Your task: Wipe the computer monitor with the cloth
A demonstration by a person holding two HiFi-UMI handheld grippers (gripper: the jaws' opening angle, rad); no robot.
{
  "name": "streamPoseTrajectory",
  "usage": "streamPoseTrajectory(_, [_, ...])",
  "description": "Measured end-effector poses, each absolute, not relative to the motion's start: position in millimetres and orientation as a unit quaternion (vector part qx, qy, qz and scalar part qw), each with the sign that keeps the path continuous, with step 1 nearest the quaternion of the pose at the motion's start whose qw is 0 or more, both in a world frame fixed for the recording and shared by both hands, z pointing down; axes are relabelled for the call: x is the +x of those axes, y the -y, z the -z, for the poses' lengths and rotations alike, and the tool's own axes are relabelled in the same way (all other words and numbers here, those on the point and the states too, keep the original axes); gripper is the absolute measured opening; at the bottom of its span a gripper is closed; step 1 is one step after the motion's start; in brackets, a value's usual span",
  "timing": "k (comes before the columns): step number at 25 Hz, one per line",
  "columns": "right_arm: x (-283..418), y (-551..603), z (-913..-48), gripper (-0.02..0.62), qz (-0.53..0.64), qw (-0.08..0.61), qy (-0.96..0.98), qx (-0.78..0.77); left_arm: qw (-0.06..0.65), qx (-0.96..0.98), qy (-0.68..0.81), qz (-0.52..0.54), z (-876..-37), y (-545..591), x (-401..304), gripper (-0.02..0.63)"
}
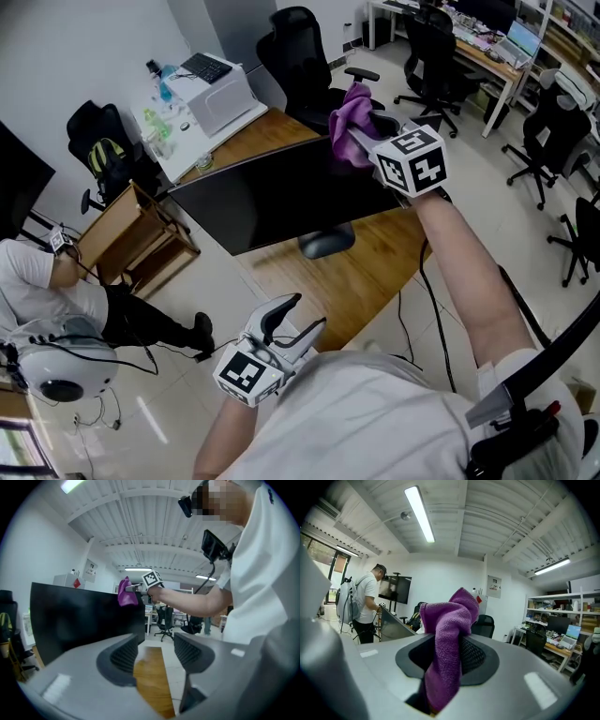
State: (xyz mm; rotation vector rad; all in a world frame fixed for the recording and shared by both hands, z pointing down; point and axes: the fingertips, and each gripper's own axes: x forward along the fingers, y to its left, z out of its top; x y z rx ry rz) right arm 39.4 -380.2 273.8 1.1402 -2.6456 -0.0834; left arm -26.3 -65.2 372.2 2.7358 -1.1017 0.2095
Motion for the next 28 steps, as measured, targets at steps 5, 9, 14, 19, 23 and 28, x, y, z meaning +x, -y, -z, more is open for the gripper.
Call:
streamPoseTrajectory(5, [65, 387, -273, 0.131, 0.029, 0.129, 0.906, 0.402, 0.092, 0.922, 0.368, -0.073, -374, 68, -11, 0.261])
streamPoseTrajectory(9, [89, 393, -271, 0.130, 0.030, 0.128, 0.900, 0.415, 0.091, 0.923, 0.365, -0.074, -374, 71, 0, 0.261])
streamPoseTrajectory(14, [122, 402, -267, 0.130, 0.031, 0.127, 0.892, 0.432, 0.088, 0.926, 0.360, -0.074, -373, 76, 17, 0.261])
streamPoseTrajectory(19, [150, 409, -268, 0.130, 0.027, 0.124, 0.886, 0.446, 0.081, 0.930, 0.351, -0.072, -379, 78, 27, 0.261])
streamPoseTrajectory(23, [172, 413, -270, 0.131, 0.025, 0.123, 0.880, 0.458, 0.083, 0.928, 0.354, -0.079, -376, 81, 34, 0.260])
streamPoseTrajectory(28, [198, 419, -272, 0.130, 0.021, 0.121, 0.874, 0.470, 0.077, 0.929, 0.353, -0.081, -381, 82, 43, 0.261])
